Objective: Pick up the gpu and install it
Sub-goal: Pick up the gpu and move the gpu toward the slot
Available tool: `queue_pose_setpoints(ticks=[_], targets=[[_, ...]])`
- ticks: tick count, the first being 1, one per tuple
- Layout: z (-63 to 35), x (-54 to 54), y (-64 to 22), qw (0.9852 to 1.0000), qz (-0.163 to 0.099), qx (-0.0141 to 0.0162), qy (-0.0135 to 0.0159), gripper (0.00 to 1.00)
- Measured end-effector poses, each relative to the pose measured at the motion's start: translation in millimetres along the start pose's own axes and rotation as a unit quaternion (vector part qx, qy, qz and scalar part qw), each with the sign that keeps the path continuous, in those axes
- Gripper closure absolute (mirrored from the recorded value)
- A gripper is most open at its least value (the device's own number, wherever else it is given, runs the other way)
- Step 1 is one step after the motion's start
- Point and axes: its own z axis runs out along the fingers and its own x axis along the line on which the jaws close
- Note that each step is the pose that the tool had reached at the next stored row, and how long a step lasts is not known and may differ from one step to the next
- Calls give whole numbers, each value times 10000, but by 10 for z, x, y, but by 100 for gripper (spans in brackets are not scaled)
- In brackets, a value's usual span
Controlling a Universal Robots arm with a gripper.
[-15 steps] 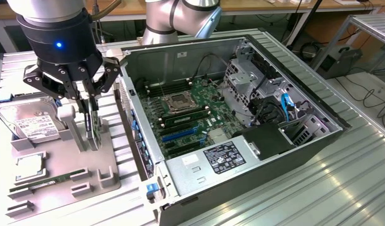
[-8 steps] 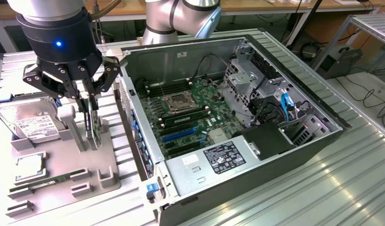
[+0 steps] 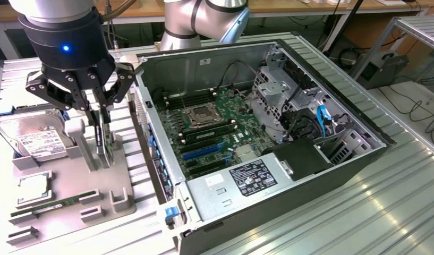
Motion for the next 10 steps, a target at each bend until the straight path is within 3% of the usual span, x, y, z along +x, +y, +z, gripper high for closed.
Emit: queue_pose_setpoints(ticks=[8,10], targets=[[-19,-1,3,10000,0,0,0,74],[-105,-3,6,10000,0,0,0,74]])
